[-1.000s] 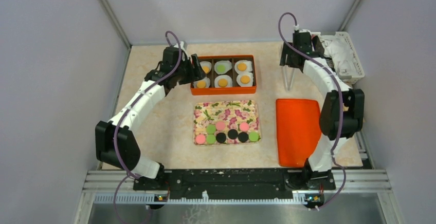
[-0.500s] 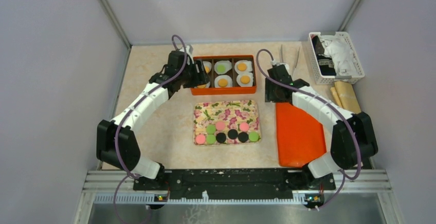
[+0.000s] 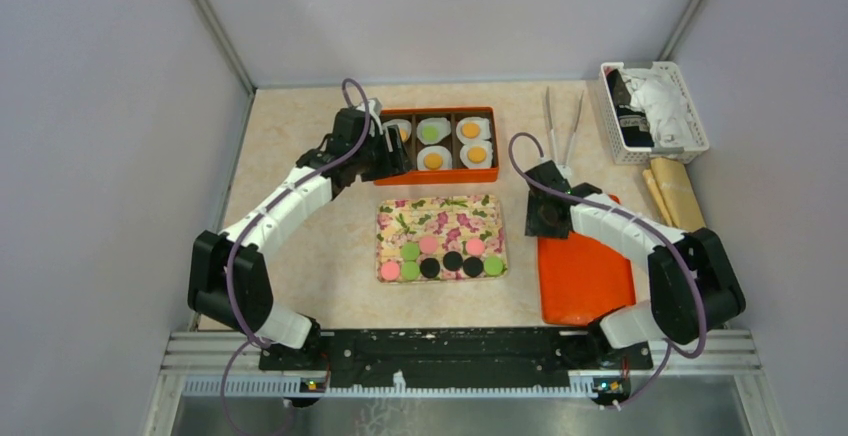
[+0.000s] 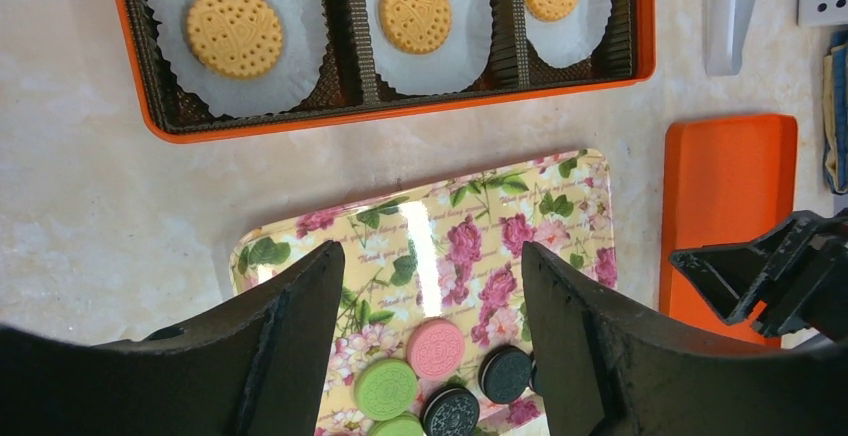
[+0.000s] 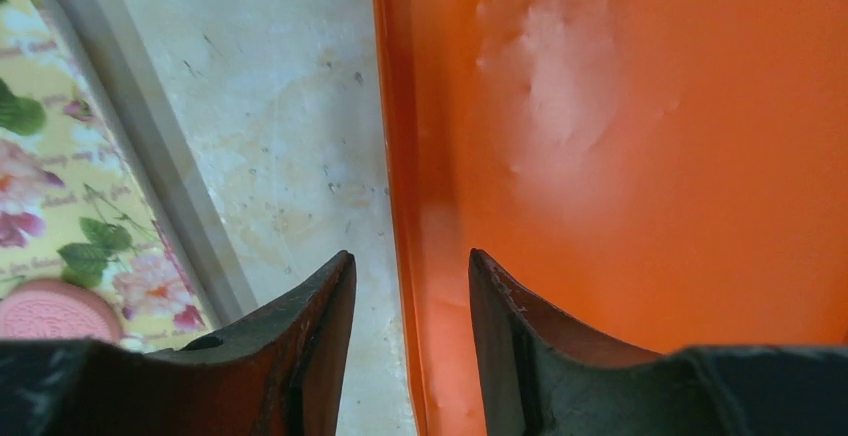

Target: Pack the cookies

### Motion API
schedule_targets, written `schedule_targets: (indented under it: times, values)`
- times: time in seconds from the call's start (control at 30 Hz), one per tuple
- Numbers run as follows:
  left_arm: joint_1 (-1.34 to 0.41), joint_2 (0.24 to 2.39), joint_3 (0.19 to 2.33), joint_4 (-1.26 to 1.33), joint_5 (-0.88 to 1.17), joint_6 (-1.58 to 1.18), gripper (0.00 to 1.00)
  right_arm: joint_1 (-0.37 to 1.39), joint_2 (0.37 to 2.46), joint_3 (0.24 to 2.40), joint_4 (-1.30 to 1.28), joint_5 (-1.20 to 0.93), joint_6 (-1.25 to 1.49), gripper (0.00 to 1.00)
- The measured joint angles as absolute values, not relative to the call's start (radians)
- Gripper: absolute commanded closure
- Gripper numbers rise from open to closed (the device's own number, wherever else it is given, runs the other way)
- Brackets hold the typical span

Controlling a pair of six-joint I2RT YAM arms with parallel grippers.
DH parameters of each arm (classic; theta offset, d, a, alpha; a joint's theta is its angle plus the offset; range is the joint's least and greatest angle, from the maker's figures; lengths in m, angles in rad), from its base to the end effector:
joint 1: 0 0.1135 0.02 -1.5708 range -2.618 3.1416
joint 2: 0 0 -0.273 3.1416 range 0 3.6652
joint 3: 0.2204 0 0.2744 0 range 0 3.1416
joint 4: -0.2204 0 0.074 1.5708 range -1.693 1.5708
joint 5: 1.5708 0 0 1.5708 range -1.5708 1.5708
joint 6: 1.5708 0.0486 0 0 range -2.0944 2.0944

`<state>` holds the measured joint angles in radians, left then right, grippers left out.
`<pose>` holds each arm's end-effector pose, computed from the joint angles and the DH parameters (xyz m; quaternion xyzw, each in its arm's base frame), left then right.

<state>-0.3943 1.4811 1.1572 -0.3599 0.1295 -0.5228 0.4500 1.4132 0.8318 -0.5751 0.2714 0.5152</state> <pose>0.3329 -0.1453 0.2799 -0.0302 0.9013 -0.2420 0.3581 0.2600 0.1111 0.1756 0.0594 0.9682 -0.0227 0.2419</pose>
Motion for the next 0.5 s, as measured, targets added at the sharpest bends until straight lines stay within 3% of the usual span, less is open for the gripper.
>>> schedule_targets:
  times: [0.5]
  values:
    - [-0.396,1.481,1.131,-0.352,0.145,-0.525,0.28,0.463,1.414,0.724,-0.527,0.240,0.591,0.84]
